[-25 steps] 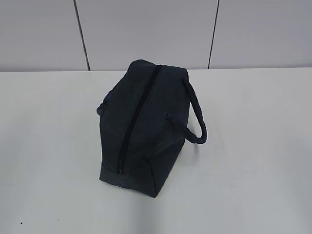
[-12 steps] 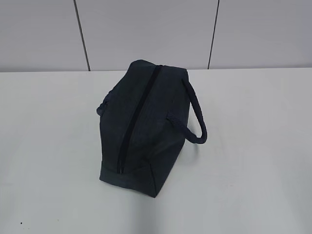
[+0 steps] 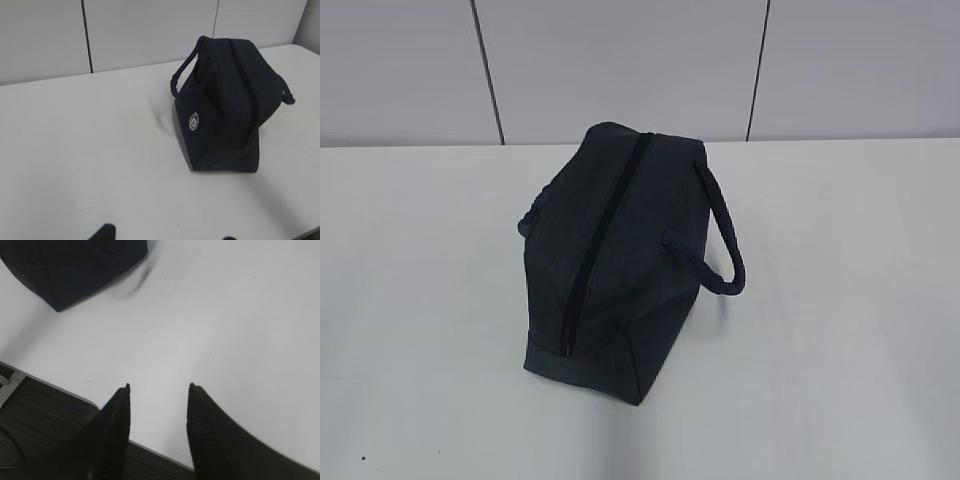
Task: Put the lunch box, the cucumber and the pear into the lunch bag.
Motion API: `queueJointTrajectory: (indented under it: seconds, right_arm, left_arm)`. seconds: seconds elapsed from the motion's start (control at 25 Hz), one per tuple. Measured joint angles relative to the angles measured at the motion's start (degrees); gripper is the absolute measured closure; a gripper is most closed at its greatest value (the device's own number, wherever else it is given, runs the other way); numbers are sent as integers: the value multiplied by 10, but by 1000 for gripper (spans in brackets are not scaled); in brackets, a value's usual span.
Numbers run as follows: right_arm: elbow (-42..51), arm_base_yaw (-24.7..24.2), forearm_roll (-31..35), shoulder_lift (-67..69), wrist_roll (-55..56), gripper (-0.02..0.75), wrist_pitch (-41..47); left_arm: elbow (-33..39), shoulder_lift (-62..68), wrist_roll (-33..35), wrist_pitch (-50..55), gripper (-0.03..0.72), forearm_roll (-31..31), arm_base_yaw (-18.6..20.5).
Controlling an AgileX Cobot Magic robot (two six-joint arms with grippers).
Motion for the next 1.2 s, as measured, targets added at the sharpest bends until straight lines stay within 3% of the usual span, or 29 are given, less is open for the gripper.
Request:
queueJointTrajectory:
  seconds: [0.64,0.8,0.96,1.2]
  right_arm:
    - [0,0,0,0,1,435,-1]
    - [0,-14,0,0,1,435,-1]
    - [0,-65,0,0,1,435,-1]
    - [0,-124,-1,0,1,435,-1]
  left_arm:
    - [1,0,-1,-1,393,0,10]
    - [1,0,-1,-2,400,0,75]
    - [1,0,-1,-2,410,0,146]
    - [1,0,-1,-2,430,0,215]
